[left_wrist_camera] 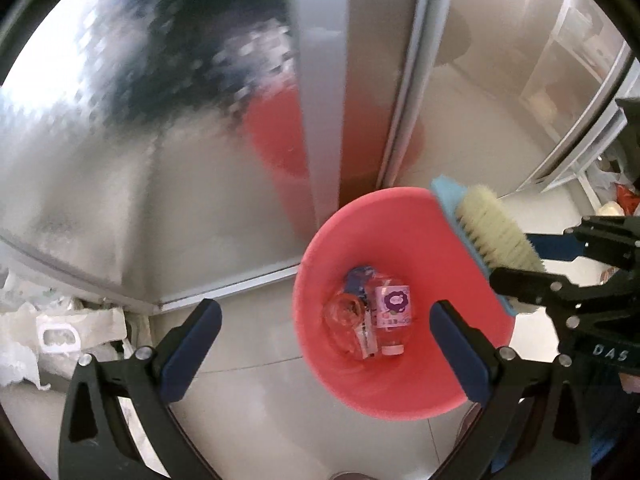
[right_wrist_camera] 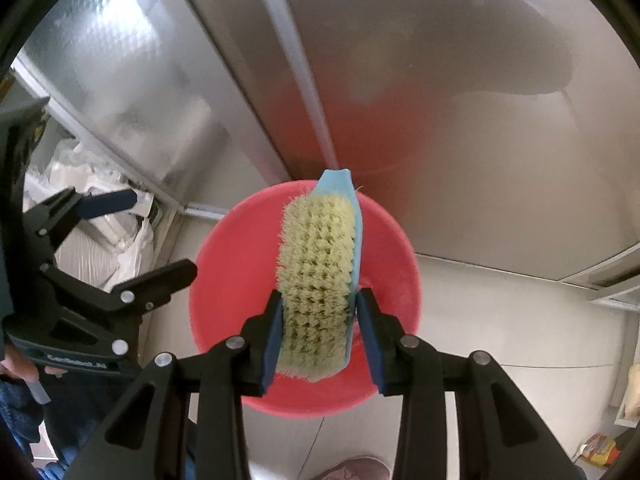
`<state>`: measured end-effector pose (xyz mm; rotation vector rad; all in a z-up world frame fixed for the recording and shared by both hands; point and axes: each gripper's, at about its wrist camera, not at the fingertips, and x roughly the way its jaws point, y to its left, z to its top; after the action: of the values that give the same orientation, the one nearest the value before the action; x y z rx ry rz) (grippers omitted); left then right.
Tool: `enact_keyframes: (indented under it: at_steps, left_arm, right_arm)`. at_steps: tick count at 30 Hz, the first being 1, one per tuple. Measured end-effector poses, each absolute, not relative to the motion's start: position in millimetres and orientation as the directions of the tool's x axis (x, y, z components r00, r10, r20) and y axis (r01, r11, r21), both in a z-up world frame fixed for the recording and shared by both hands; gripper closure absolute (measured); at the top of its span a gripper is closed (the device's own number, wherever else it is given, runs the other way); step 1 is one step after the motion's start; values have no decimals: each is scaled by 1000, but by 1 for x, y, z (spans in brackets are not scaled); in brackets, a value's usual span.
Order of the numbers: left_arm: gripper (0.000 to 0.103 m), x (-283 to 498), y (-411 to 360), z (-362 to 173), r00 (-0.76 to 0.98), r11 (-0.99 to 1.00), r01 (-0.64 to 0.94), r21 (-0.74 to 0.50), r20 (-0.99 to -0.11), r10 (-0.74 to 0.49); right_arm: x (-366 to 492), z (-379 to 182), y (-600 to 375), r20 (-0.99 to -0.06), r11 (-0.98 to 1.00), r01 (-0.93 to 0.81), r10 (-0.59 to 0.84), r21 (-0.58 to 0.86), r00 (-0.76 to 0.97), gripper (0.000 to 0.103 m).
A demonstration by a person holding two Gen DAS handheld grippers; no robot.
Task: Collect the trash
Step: 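Open the left tool to drop the cup while the right drops the brush, then raise both open tools back up to the counter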
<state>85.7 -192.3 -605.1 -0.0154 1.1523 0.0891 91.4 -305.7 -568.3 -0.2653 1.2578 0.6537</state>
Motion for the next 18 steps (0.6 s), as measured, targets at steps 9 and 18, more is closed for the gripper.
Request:
enact_keyframes:
  at_steps: [9, 18]
  left_arm:
    - [0, 71, -181, -601, 407, 993, -108, 46, -909, 86]
    - [0, 56, -178, -511, 374, 990, -137, 24, -924, 74]
  right_arm:
    - [86, -569, -304, -937, 780, -612, 297, 129, 181, 40]
    - [73, -495, -292, -945, 781, -611, 283, 128, 164, 32]
